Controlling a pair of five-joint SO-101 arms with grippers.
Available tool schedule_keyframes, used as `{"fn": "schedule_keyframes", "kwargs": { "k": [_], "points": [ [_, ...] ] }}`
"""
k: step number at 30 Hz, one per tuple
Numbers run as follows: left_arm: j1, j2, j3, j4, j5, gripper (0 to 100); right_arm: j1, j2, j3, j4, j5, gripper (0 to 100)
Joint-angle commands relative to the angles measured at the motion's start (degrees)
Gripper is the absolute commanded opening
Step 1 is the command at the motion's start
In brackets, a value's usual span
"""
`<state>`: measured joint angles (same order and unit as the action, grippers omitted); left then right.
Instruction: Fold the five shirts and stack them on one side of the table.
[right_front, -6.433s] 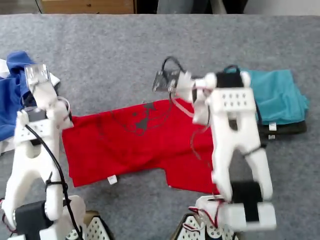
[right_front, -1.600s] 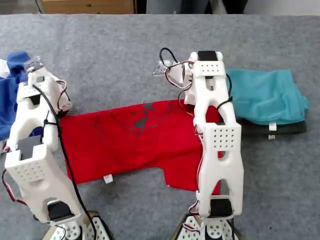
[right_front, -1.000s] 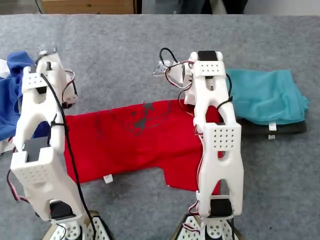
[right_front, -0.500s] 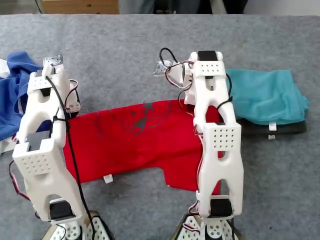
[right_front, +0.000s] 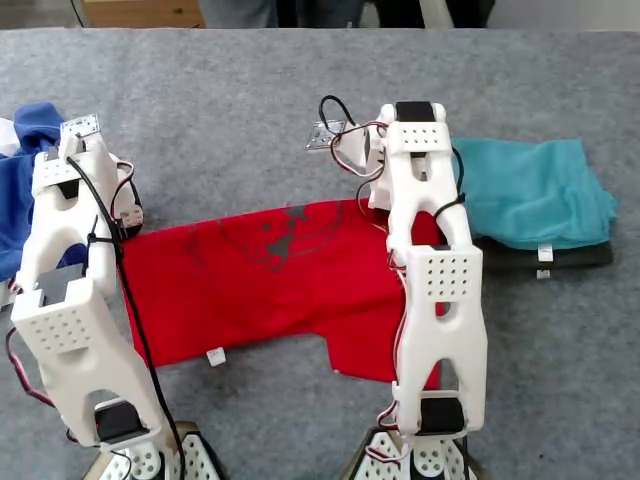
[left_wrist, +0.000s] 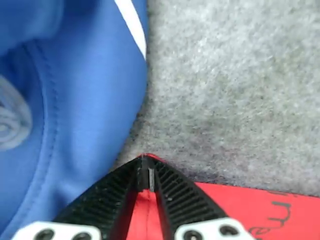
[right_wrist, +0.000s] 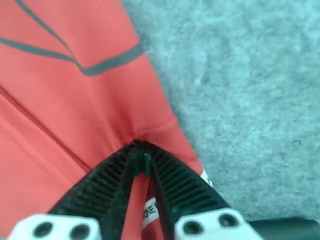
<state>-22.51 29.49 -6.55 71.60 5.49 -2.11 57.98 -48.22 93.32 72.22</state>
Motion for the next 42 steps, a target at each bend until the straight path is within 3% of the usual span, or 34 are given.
{"fn": "schedule_keyframes", "kwargs": {
  "k": [1, 4, 9, 13, 17, 24, 30, 34, 42],
  "points": [
    [-4.35, -0.53, -4.18, 0.26, -0.53, 3, -0.70, 0.75, 0.04, -0.44, 0.44, 1.5],
    [-4.62, -0.62, -8.57, 1.32, 1.32, 3, -0.70, 0.75, 0.04, -0.44, 0.44, 1.5],
    [-3.47, -0.62, -20.88, 9.76, 2.99, 3, -0.88, 0.22, -1.19, 0.09, 0.18, 1.5],
    [0.13, -0.53, -29.76, 15.30, 2.02, 3, -0.62, -1.71, -9.19, 6.68, 0.18, 1.8],
    [4.44, -0.09, -35.30, 20.66, -6.15, 3, -0.44, -4.44, -12.62, 7.91, -1.67, 1.8],
    [7.16, 0.00, -35.82, 29.01, -19.69, 3, -0.79, -15.08, -5.41, 7.91, -1.14, 2.7],
    [2.95, 0.00, -30.55, 29.19, -22.07, 18, -0.70, -26.24, 5.23, 7.91, 5.10, 18.1],
    [1.10, 0.00, -22.64, 29.19, -17.05, 21, -0.88, -27.74, 9.19, 7.82, 9.32, 25.3],
    [1.80, 0.00, -18.33, 27.87, 3.78, 24, -1.67, -19.74, 7.87, 6.77, 9.14, 26.6]
  ]
}}
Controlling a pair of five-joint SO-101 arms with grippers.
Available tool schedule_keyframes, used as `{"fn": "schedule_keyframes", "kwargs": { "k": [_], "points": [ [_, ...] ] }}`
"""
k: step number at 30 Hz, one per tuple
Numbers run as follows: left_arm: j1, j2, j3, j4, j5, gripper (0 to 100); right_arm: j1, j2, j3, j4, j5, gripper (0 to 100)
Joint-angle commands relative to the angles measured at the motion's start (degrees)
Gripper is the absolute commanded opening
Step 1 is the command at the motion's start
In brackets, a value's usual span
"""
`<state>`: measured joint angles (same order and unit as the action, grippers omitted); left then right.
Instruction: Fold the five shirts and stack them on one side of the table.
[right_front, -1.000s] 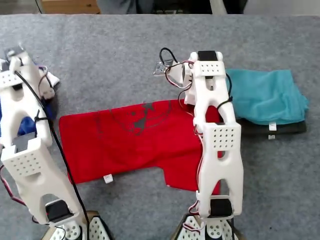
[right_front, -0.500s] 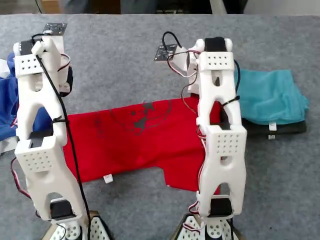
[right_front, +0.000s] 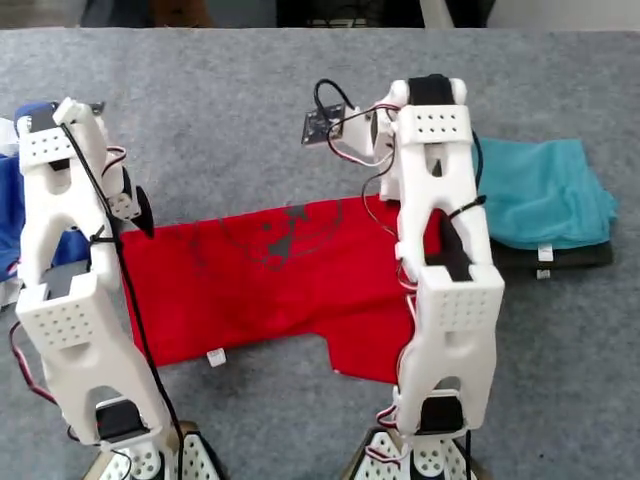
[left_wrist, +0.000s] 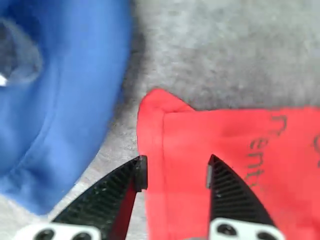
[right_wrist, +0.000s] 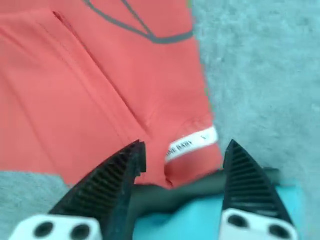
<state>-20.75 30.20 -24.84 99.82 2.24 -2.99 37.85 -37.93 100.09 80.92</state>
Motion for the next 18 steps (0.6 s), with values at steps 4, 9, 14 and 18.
{"fn": "schedule_keyframes", "kwargs": {
  "k": [4, 9, 14, 18],
  "points": [
    [0.04, -0.70, -1.54, 0.00, 15.74, 26, -0.70, 0.84, -4.70, 0.97, 0.44, 26.6],
    [0.04, -0.70, 0.04, 0.09, 19.69, 26, -0.88, 1.27, -4.70, 1.05, 0.44, 26.6],
    [2.33, -0.70, -0.57, -0.26, 16.18, 25, -0.53, 1.10, -2.77, 1.14, -0.44, 26.6],
    [2.95, -0.88, -4.70, 0.00, -2.64, 25, 0.79, 0.92, -0.31, 1.14, -0.53, 26.6]
  ]
}}
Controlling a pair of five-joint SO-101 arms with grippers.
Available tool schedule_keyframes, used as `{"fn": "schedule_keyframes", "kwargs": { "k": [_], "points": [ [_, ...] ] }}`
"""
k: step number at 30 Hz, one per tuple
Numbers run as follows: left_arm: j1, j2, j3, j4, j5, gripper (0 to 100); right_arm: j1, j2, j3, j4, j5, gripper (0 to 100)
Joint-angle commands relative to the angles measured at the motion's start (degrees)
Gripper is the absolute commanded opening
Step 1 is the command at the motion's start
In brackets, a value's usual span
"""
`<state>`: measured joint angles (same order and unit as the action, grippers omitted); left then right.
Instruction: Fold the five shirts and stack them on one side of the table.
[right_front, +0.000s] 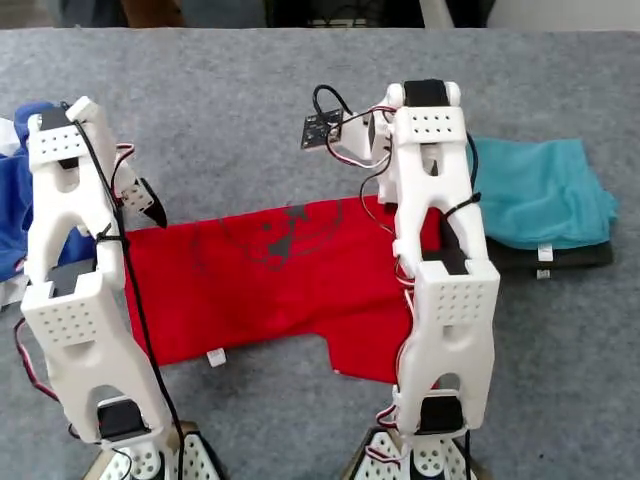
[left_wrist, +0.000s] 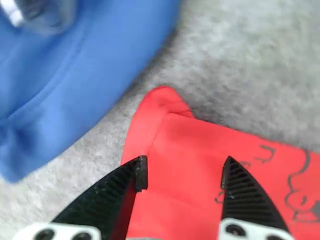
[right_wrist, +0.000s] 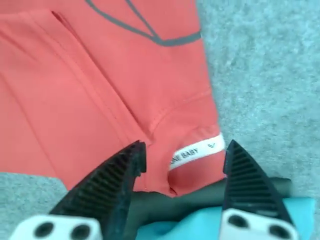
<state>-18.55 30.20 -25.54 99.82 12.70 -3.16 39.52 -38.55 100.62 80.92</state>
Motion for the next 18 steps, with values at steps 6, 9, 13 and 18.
{"fn": "schedule_keyframes", "kwargs": {
  "k": [6, 9, 13, 18],
  "points": [
    [-0.75, -0.62, -4.70, 0.09, -55.03, 25, 3.34, -0.75, 0.92, 0.62, -2.11, 26.6],
    [-2.95, -0.62, -5.14, -0.70, -74.81, 25, 3.43, -0.75, 0.92, 0.62, -2.46, 26.6],
    [-3.82, -0.62, -4.62, -5.27, -88.00, 25, 3.34, -0.57, 0.75, 0.62, -2.46, 26.6],
    [-2.15, 0.97, -4.70, -6.07, -96.26, 25, 3.43, -0.48, 0.75, 0.62, -2.46, 26.6]
  ]
}}
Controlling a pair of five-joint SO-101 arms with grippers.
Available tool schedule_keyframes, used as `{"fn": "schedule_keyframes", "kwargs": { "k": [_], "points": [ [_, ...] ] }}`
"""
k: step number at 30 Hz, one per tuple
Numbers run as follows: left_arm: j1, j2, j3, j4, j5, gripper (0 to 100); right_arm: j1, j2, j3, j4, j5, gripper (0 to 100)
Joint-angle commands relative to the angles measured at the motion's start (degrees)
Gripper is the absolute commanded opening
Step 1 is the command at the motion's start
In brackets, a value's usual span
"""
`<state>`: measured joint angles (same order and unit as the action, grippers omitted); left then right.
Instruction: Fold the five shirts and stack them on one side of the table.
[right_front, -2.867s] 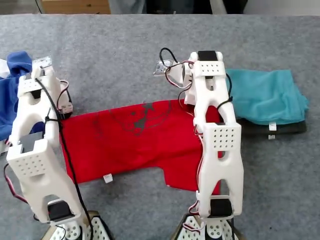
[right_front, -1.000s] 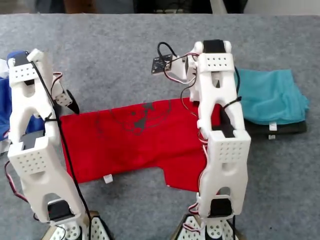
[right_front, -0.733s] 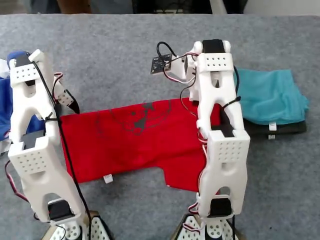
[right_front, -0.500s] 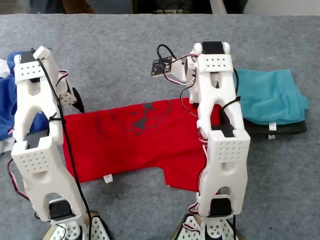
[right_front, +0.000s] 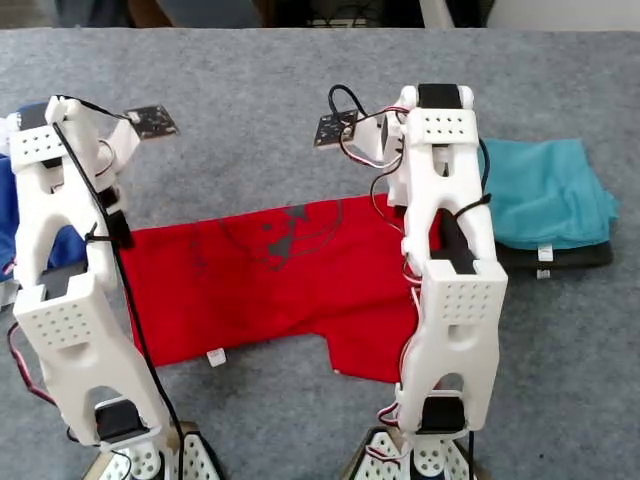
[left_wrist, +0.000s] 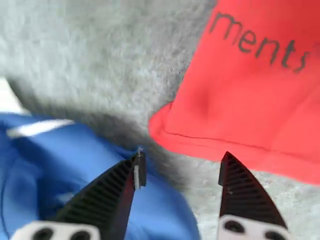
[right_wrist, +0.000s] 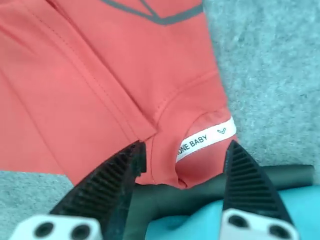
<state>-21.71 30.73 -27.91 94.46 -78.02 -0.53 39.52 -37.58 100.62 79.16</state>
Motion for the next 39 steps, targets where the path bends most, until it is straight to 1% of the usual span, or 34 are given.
{"fn": "schedule_keyframes", "kwargs": {
  "k": [1, 5, 16, 22, 27, 34, 39],
  "points": [
    [1.27, 1.67, -2.68, -0.70, -6.77, 25, 0.79, -0.48, -0.22, 0.62, -0.70, 26.6],
    [1.36, 6.68, -2.86, -0.79, -10.46, 25, 0.53, -0.40, -0.31, 0.62, -0.70, 26.6],
    [1.45, 8.79, -4.18, -0.35, -10.90, 25, -0.88, -0.22, -0.57, -0.53, -0.70, 26.5],
    [1.45, 11.52, -4.44, -0.70, -10.90, 19, -0.88, 4.18, -1.36, -2.99, -0.70, 26.5],
    [1.71, 14.77, -4.70, -0.35, -10.81, 19, -0.62, 9.10, -8.75, -2.37, -0.70, 26.5],
    [1.71, 15.12, -4.79, -0.62, -10.46, 19, -0.88, 16.13, -20.00, -0.53, -0.70, 26.5],
    [1.80, 15.30, -4.79, -0.44, -10.46, 19, -0.88, 19.03, -24.04, 0.09, -0.70, 26.5]
  ]
}}
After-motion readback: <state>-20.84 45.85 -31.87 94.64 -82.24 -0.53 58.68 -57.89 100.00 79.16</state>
